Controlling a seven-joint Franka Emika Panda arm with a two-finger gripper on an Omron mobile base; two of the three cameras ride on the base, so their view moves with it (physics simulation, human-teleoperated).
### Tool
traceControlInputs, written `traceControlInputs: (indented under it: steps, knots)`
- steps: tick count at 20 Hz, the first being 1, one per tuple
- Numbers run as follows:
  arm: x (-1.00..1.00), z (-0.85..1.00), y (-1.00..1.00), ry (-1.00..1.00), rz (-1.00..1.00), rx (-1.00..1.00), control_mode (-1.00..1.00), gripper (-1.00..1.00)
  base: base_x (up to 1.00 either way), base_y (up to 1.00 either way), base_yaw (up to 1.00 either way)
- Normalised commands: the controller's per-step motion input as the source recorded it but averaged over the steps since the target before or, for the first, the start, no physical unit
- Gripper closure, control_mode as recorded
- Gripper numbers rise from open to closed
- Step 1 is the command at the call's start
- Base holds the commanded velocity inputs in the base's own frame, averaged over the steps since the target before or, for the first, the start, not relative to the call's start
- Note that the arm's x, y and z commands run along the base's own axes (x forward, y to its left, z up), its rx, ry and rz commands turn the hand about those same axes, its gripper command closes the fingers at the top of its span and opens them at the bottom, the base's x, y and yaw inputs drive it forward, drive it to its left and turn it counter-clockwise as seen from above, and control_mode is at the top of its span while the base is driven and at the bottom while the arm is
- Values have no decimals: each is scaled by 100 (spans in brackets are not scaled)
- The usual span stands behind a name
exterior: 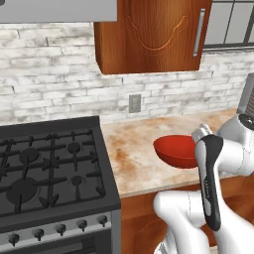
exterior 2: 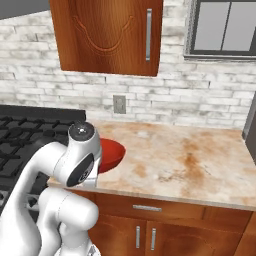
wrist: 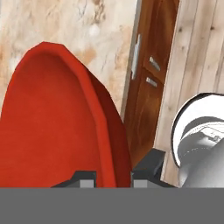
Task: Clear the mugs and bowl far away from the sink.
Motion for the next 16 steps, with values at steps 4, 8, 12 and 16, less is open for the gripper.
traceControlInputs:
  steps: [4,8,12,16]
  knots:
    - [63,-90,0,0,6,1,-100,100,0,0,0]
    - [74,-95,0,0,5,1,-100,100,0,0,0]
    - [77,-77,0,3,3,1,-100,100,0,0,0]
    - [84,-59,3,9,0,1,-100,100,0,0,0]
